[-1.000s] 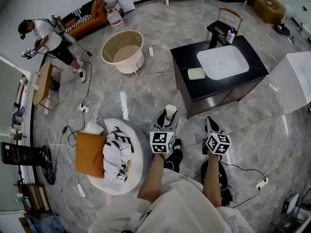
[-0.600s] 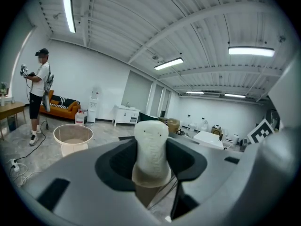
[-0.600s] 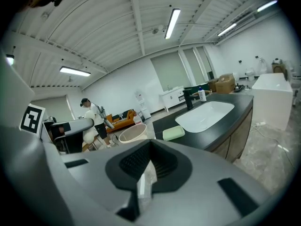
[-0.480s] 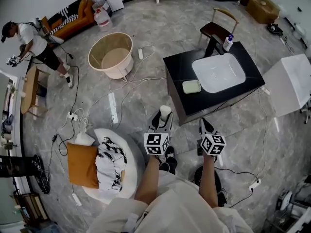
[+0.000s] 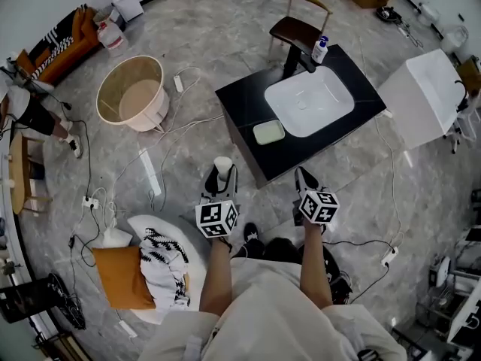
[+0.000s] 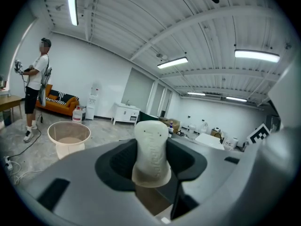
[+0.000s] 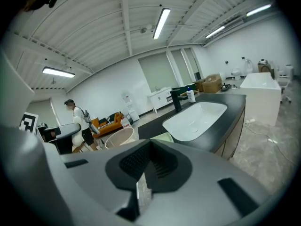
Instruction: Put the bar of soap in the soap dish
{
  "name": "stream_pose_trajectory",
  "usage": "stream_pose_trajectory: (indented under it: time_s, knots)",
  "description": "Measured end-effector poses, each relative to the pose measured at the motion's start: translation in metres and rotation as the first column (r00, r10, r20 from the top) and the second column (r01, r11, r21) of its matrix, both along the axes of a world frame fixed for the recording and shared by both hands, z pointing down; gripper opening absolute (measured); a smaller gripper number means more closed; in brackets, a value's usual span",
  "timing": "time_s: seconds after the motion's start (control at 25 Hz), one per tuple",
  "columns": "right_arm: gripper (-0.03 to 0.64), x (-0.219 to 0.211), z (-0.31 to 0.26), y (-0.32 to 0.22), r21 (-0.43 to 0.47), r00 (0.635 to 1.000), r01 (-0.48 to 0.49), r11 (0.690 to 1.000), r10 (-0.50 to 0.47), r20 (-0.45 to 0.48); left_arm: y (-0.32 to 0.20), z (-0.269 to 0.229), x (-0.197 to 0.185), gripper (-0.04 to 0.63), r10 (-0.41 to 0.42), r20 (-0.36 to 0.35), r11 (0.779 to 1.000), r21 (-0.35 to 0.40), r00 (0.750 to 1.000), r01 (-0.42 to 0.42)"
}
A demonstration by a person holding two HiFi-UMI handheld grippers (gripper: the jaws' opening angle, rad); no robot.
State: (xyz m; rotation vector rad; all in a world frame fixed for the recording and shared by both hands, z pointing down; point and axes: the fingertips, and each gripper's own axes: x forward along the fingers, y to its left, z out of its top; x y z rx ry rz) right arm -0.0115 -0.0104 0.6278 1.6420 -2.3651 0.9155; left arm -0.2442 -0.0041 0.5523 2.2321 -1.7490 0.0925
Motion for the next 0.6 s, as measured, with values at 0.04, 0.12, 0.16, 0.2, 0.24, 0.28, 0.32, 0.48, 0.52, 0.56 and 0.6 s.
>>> stream_pose_trajectory:
  time_s: [0.04,0.12,0.16,0.2,0.24,0.28,0.32,0.48,0.52,0.56,0.6]
  knots:
    - [0.003,0.003,-0.003,-0.005,0.004,1.000,-0.003,1.000,0.003,-0.008,-0.004,-0.001,0.000,0.196,-0.003,-0.008,1.000,0.002,1.000,0.003]
    - [0.003,0.005,-0.008,-0.014,0.011,1.000,0.001,1.000,-0.001,-0.020,-0.012,-0.001,0.000,0.196,-0.005,-0.021,1.000,0.003,1.000,0.005]
    - [0.003,0.004,-0.010,-0.018,0.013,1.000,0.008,1.000,-0.007,-0.026,-0.015,-0.001,0.000,0.196,-0.005,-0.027,1.000,0.002,1.000,0.005]
    - [0.003,0.002,-0.012,-0.021,0.015,0.999,0.016,1.000,-0.015,-0.032,-0.017,-0.001,0.000,0.196,-0.007,-0.032,1.000,0.000,0.999,0.007]
    - [0.003,0.000,-0.013,-0.025,0.017,0.999,0.026,1.000,-0.025,-0.037,-0.020,-0.002,0.000,0.196,-0.010,-0.035,1.000,0.001,0.999,0.010]
    - [0.003,-0.003,-0.015,-0.030,0.021,0.999,0.037,0.999,-0.036,-0.038,-0.024,-0.003,-0.001,0.196,-0.016,-0.036,1.000,0.003,0.999,0.016]
    - [0.003,-0.006,-0.017,-0.036,0.026,0.998,0.050,0.998,-0.050,-0.036,-0.029,-0.004,-0.003,0.196,-0.024,-0.035,1.000,0.008,0.999,0.025]
    - [0.003,-0.015,-0.022,-0.066,0.044,0.993,0.116,0.992,-0.115,-0.027,-0.050,-0.010,-0.013,0.196,-0.071,-0.023,0.997,0.029,0.997,0.071]
    - [0.003,-0.016,-0.022,-0.074,0.046,0.991,0.133,0.990,-0.132,-0.030,-0.056,-0.011,-0.015,0.196,-0.087,-0.022,0.996,0.032,0.996,0.088]
    - [0.003,-0.016,-0.024,-0.083,0.048,0.988,0.151,0.987,-0.149,-0.031,-0.061,-0.012,-0.017,0.196,-0.105,-0.021,0.994,0.033,0.994,0.106]
    - [0.003,-0.017,-0.025,-0.092,0.051,0.985,0.169,0.984,-0.168,-0.031,-0.067,-0.013,-0.019,0.196,-0.125,-0.018,0.992,0.034,0.992,0.125]
